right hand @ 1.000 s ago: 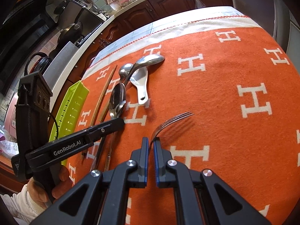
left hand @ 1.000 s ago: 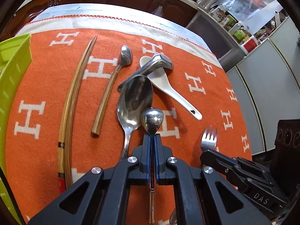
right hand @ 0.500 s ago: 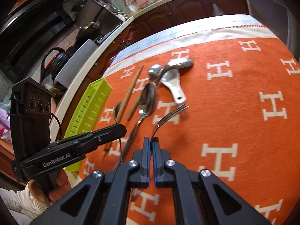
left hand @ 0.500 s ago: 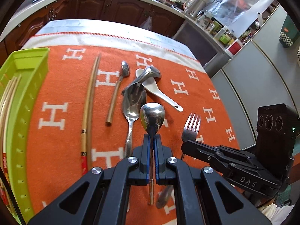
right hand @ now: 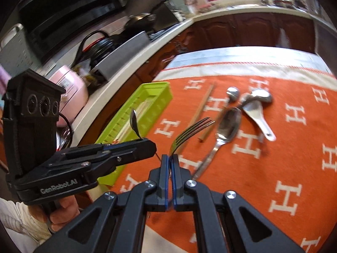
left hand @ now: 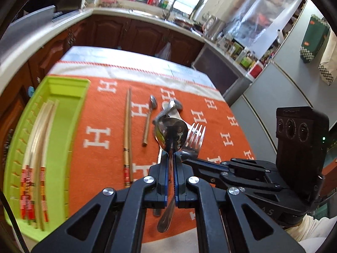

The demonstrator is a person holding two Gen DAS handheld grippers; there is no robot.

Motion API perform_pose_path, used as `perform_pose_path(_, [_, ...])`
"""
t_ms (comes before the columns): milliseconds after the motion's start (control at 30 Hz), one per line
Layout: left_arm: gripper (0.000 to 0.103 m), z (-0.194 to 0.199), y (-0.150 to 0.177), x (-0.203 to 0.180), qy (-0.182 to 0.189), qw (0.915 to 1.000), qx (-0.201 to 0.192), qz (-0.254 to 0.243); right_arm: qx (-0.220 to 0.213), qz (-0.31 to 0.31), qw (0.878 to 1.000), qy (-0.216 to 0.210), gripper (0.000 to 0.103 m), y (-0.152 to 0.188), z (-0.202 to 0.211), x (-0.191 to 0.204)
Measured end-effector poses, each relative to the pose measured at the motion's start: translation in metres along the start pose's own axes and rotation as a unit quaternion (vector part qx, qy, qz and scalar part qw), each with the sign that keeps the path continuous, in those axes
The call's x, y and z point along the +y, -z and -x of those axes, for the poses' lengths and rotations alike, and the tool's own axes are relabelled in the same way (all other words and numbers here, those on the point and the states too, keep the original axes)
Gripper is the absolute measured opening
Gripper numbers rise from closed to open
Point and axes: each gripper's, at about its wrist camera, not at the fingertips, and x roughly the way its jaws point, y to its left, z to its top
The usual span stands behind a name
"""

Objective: Organize utensils
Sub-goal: 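Carry the spoon in the left tool into the tray and open while the right tool drops the fork there, then move both tools back over the remaining spoons on the blanket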

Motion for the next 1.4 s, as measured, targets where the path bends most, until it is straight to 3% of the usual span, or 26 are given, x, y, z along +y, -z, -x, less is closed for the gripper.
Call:
perform_pose_path(167, [0.002, 0.052, -0.006, 0.011, -0.021, 0.9988, -0.043, 0.006, -0.005, 0.041, 0.999, -0.025, 0.002, -0.016, 0.002, 0.038])
perform_pose_path(367, [0.002, 0.111, -0.015, 0.037, -0.1, 0.9926, -0.067, 0.012, -0.015, 0.078, 0.995, -0.058, 0.002, -0.037, -0.009, 0.085])
perform_pose_path(500, [0.002, 0.124, -0.015, 0.063, -0.151, 0.9864, -0.062, 0.023, -0.006, 0.068, 0.995, -0.076, 0.002, -0.052, -0.041, 0.104])
perform_pose_path(600, [0.002, 0.114, -0.012, 0.084, -0.168, 0.9845, -0.041, 0.03, 0.009, 0.07, 0.995, -0.074, 0.002, -0.056, -0.069, 0.111])
perform_pose_path(767, [0.002, 0.064, -0.006, 0.108, -0.171, 0.9844, 0.015, 0.039, 0.047, 0.082, 0.995, -0.037, 0.002, -0.059, -0.116, 0.105])
perform_pose_path(1000, [0.002, -0.006, -0.01, 0.124, -0.147, 0.9854, 0.061, 0.061, 0.06, 0.077, 0.995, 0.033, 0.005, -0.077, -0.149, 0.076])
perform_pose_path(1167, [0.005, -0.022, -0.012, 0.129, -0.142, 0.985, 0.065, 0.073, 0.065, 0.05, 0.996, 0.037, 0.005, -0.083, -0.149, 0.06])
perform_pose_path(1300, [0.016, -0.022, -0.013, 0.121, -0.144, 0.9852, 0.06, 0.07, 0.067, 0.025, 0.997, 0.026, 0.005, -0.078, -0.136, 0.047])
perform_pose_path(1400, [0.017, -0.02, -0.02, 0.115, -0.149, 0.9851, 0.056, 0.066, 0.055, 0.011, 0.998, 0.032, 0.005, -0.075, -0.122, 0.04])
